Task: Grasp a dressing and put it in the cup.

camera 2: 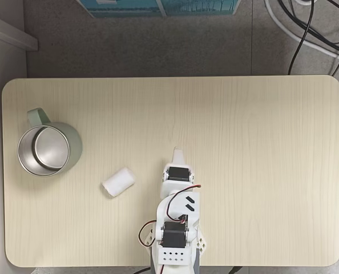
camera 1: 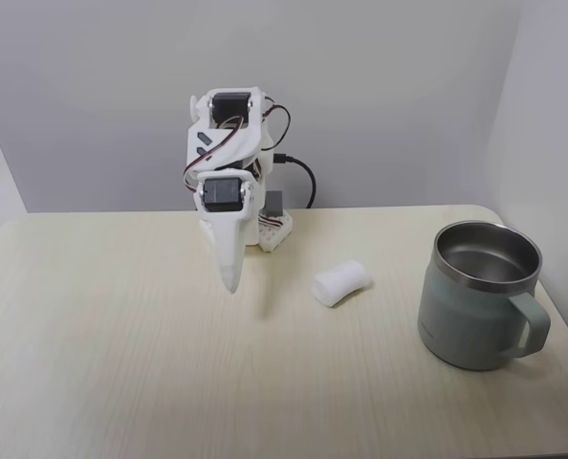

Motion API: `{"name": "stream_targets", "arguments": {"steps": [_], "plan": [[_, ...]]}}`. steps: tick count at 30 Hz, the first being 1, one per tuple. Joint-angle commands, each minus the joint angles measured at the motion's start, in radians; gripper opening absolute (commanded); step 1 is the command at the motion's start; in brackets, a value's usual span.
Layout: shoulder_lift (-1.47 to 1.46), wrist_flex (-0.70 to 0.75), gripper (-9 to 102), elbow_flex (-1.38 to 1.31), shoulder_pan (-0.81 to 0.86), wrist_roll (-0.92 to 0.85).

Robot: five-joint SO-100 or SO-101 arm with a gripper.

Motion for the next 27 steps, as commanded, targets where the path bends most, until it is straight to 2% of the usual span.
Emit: {"name": "stream_targets", "arguments": {"steps": [1,9,15,19,24,27], "plan": [[0.000,-0.012,0,0.003,-0.002,-0.003],[0.000,-0.034,0,0.011,-0.029,-0.038],[0.000,0.037,4,0.238,-0.087,-0.040],[0.092,0.135,10,0.497,-0.187,-0.020],[0.402,0.365,26,0.902,-0.324,0.066],[0.522,0.499,35,1.037,-0.408,0.084]]}}
